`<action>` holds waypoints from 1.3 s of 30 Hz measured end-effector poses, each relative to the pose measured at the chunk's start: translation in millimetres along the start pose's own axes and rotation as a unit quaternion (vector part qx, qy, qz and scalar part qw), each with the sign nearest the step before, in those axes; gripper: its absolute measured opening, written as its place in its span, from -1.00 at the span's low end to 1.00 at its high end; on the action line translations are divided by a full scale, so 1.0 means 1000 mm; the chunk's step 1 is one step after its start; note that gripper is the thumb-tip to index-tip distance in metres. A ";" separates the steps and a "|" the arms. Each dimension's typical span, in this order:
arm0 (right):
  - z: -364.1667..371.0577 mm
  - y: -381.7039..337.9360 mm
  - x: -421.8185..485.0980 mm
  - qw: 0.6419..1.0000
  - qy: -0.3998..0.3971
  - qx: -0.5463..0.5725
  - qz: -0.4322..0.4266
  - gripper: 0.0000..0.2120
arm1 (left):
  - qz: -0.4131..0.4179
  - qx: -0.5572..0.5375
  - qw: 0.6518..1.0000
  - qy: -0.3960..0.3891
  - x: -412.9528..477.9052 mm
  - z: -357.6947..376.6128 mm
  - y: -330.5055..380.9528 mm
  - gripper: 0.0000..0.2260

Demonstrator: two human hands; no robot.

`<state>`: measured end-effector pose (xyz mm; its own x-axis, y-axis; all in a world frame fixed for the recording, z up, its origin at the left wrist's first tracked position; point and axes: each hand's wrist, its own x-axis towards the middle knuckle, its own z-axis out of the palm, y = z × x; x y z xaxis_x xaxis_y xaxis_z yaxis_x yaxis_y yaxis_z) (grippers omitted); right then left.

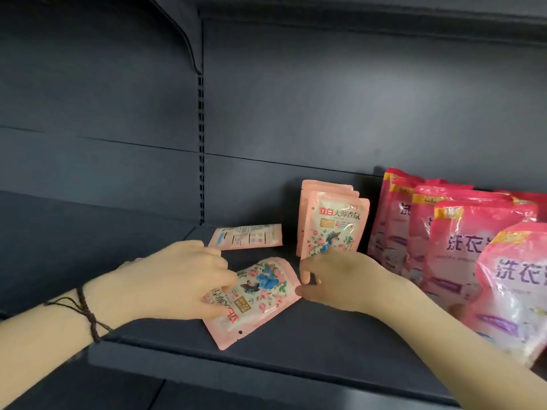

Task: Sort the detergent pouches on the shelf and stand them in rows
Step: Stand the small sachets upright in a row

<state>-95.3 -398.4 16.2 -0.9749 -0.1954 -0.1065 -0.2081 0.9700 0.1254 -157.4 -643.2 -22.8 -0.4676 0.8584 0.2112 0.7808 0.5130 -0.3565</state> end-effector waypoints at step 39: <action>0.014 -0.043 0.082 0.644 0.159 0.746 -0.063 -0.93 | -0.263 -0.611 0.700 0.260 -0.011 0.038 -0.037 -0.87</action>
<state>-164.8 -454.4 -11.7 -0.9739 -0.0764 0.2140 -0.2112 -0.0427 -0.9765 -196.8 -671.9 -47.0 -0.8578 0.2716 0.4363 0.4770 0.1050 0.8726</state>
